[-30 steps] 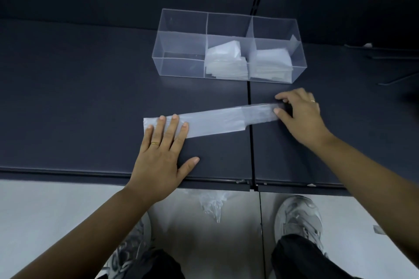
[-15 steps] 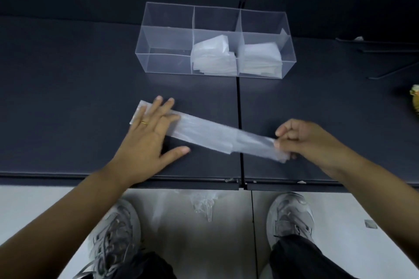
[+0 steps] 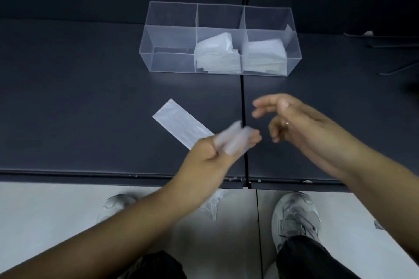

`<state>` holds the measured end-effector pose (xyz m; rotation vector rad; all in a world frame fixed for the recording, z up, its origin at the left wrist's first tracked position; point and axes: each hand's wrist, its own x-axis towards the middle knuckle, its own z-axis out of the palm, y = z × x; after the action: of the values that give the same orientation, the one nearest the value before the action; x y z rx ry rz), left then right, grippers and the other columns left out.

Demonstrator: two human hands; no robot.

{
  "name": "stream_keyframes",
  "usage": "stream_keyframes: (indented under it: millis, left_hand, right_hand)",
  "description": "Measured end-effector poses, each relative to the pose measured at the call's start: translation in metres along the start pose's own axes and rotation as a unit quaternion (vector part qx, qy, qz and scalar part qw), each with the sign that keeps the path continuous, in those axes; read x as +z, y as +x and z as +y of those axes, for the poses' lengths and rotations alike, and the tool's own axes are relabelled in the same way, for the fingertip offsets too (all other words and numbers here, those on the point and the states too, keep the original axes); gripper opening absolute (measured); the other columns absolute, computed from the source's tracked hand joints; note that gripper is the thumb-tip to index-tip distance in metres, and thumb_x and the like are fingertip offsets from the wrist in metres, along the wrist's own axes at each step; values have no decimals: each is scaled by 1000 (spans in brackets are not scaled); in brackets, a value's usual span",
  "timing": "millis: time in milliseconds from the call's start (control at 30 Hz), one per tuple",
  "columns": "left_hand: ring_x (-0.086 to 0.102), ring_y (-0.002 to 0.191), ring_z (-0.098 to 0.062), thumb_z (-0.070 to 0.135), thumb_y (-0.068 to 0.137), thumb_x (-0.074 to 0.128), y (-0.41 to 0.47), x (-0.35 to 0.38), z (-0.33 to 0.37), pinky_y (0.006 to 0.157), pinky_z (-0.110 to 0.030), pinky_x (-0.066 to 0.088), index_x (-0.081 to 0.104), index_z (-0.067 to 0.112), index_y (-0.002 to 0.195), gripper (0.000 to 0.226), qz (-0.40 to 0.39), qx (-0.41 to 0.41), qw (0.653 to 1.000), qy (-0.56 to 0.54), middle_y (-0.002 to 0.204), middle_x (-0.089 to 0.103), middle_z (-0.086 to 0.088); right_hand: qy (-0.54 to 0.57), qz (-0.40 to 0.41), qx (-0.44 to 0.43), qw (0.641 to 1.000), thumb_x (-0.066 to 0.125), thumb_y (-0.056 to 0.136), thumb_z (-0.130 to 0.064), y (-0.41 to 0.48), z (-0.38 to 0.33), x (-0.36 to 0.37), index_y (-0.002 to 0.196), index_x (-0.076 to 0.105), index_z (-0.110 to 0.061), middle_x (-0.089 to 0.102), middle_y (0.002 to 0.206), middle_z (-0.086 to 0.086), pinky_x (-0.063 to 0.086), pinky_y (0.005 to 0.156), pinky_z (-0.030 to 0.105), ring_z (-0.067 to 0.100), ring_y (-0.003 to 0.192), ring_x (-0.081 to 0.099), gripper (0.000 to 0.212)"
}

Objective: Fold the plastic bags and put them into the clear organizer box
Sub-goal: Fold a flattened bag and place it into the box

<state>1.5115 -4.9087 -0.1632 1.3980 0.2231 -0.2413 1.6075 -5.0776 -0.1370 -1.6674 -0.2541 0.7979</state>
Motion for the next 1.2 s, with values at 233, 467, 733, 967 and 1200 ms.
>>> stream_keyframes:
  millis: [233,467,733,967,1200]
  left_hand:
    - [61,116,-23,27,99,40,19,-40,-4,100,-37,49,59,8,123,36,11,-47,986,-159,122,66,-11]
    - [67,91,-15,22,102,44,45,-83,-18,77,-26,59,62,1,117,32,127,-150,971,-138,99,70,-9]
    - [68,81,-16,15,101,46,39,-107,-12,77,-27,56,62,7,113,21,365,34,925,103,96,69,-8]
    - [39,36,-13,27,99,48,-18,-27,-39,37,-19,29,53,11,106,19,142,-143,979,-36,49,49,-1]
    - [38,35,-14,30,98,49,-22,-16,-45,37,-17,27,53,20,115,20,50,-199,975,-89,49,51,-2]
  right_hand:
    - [-90,-136,61,985,59,89,-46,39,35,32,113,60,-18,63,78,-3,45,62,23,9,57,49,37]
    - [-138,-17,91,986,67,86,-7,48,51,38,94,62,-14,70,71,5,46,44,22,7,41,51,12]
    - [-133,-3,115,984,70,83,-5,54,51,39,92,63,-12,68,64,2,48,45,23,9,41,53,14]
    - [-121,-8,125,985,70,82,-3,56,49,39,93,62,-10,66,59,2,49,45,25,11,42,55,15]
    - [-111,4,135,985,71,81,-3,56,47,40,93,63,-8,65,55,-1,49,44,23,11,42,56,15]
